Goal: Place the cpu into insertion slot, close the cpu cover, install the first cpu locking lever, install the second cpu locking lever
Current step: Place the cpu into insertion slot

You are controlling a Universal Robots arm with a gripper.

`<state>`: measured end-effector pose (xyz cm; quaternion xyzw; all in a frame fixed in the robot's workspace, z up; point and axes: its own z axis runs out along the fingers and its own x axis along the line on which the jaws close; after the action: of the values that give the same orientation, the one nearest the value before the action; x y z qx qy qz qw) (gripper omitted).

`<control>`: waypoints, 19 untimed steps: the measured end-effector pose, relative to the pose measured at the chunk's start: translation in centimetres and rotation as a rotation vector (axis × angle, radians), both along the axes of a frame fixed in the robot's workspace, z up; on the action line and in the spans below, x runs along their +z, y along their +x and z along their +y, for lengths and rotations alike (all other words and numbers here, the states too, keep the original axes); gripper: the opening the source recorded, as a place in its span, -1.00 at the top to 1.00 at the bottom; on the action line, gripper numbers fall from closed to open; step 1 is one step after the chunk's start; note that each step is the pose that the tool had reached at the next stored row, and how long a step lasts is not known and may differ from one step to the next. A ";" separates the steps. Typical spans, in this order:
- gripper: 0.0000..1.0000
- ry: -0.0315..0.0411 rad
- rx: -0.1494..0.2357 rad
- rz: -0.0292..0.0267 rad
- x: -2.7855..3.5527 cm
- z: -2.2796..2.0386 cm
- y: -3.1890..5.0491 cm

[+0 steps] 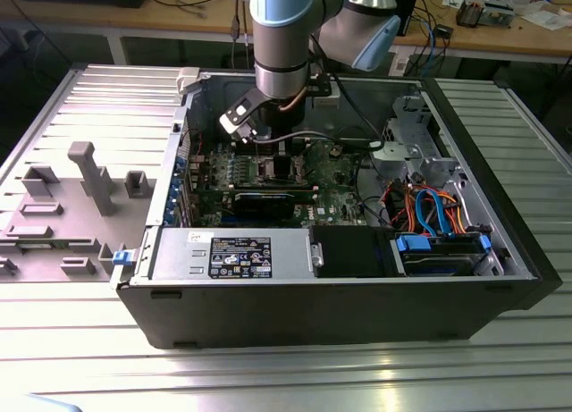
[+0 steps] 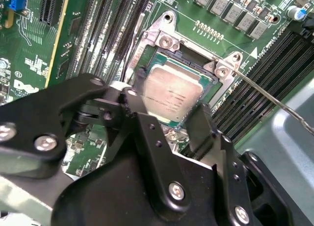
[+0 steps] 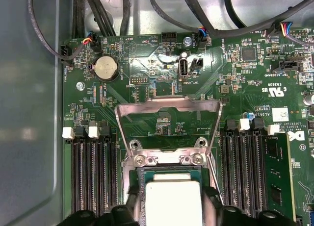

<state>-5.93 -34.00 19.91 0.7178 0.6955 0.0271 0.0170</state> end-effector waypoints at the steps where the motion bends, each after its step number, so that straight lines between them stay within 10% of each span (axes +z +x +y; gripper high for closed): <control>1: -0.24 0.0000 0.000 0.0000 -0.01 0.00 0.01; 19: -0.16 0.0012 -0.007 0.0001 -0.38 0.16 0.05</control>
<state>-5.88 -33.84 19.53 0.7201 0.6931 0.0274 0.0167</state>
